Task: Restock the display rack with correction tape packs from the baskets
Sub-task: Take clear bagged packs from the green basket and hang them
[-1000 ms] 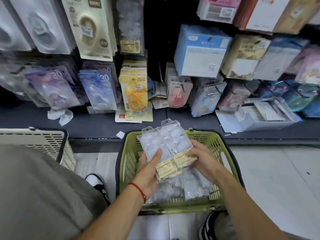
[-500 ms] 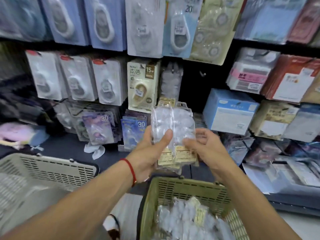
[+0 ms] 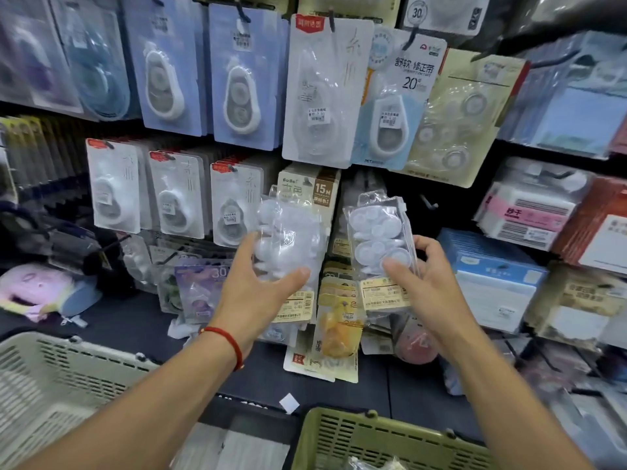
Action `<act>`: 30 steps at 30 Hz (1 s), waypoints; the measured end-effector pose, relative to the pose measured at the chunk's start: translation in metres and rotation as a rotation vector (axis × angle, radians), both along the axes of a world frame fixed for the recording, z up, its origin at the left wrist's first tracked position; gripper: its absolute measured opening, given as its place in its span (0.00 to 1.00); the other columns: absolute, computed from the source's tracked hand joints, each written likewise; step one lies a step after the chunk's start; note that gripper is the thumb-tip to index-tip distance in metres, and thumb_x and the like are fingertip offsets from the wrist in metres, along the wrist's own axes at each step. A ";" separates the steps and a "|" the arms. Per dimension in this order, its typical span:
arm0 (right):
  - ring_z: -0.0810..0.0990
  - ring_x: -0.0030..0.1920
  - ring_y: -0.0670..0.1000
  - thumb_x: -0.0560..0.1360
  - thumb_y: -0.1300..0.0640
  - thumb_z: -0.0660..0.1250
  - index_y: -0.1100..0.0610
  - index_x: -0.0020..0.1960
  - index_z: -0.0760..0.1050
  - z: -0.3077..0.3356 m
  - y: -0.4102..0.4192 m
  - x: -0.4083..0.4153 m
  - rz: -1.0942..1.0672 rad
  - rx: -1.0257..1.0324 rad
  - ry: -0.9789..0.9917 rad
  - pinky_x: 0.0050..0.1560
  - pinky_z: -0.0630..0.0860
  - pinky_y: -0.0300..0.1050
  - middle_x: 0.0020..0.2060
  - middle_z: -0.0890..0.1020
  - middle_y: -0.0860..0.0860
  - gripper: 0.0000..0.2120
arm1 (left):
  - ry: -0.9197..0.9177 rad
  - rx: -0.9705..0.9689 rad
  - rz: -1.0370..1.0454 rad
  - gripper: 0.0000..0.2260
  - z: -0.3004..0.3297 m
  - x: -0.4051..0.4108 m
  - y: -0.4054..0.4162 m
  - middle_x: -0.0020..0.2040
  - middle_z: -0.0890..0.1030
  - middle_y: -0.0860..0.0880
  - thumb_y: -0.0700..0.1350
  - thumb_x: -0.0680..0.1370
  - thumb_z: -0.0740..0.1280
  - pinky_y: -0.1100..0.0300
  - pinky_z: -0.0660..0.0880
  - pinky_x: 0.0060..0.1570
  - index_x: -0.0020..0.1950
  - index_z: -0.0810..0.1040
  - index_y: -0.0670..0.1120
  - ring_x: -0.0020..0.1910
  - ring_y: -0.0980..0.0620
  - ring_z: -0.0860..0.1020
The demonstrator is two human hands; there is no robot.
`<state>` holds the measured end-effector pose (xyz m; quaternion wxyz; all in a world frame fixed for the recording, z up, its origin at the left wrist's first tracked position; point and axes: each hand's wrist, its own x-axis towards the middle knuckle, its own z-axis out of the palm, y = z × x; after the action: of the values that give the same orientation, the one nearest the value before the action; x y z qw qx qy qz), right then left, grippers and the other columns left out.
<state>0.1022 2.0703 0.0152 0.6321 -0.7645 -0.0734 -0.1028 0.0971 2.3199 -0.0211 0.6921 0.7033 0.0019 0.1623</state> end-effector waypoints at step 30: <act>0.88 0.48 0.47 0.78 0.48 0.71 0.44 0.65 0.71 0.001 0.015 0.016 -0.168 -0.068 0.009 0.46 0.86 0.52 0.50 0.87 0.45 0.18 | -0.106 0.012 0.047 0.31 0.010 -0.010 -0.001 0.61 0.81 0.57 0.51 0.71 0.82 0.64 0.80 0.50 0.62 0.69 0.74 0.55 0.62 0.82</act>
<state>0.1177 2.0850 0.0163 0.5954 -0.7894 -0.0097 -0.1494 0.0868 2.3185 -0.0116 0.6832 0.6975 -0.0195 0.2155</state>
